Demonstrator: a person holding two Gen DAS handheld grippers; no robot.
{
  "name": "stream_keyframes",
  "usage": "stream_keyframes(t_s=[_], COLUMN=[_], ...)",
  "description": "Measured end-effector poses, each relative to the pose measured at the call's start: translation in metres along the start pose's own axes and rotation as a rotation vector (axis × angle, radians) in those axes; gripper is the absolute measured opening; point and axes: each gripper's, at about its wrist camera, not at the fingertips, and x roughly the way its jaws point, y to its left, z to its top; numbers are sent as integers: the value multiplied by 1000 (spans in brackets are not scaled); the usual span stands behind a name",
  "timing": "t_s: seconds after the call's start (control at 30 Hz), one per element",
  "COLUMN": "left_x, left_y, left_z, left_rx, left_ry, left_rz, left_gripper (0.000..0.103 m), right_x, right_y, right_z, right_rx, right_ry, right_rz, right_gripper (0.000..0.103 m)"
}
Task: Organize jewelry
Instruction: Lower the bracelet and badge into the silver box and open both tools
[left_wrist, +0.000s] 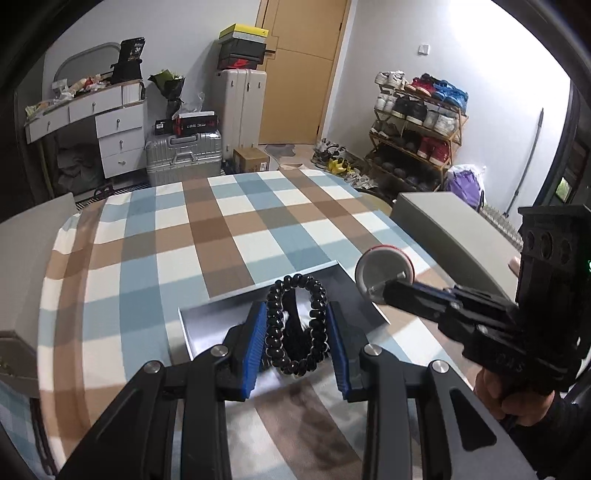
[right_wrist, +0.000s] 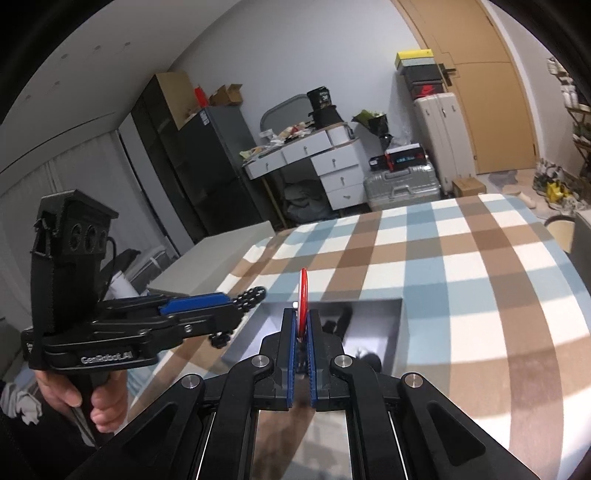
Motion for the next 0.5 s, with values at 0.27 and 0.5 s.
stream_keyframes(t_s=[0.27, 0.5], left_x=[28, 41], left_y=[15, 19], left_z=[2, -4], left_rx=[-46, -63], left_ry=[50, 92], left_rz=[-38, -50], left_gripper=[27, 27], right_x=[41, 56], right_y=[-7, -14], right_z=[-2, -10], right_rx=[-23, -36], right_ry=[123, 164], right_rz=[-33, -66], right_gripper=[5, 5])
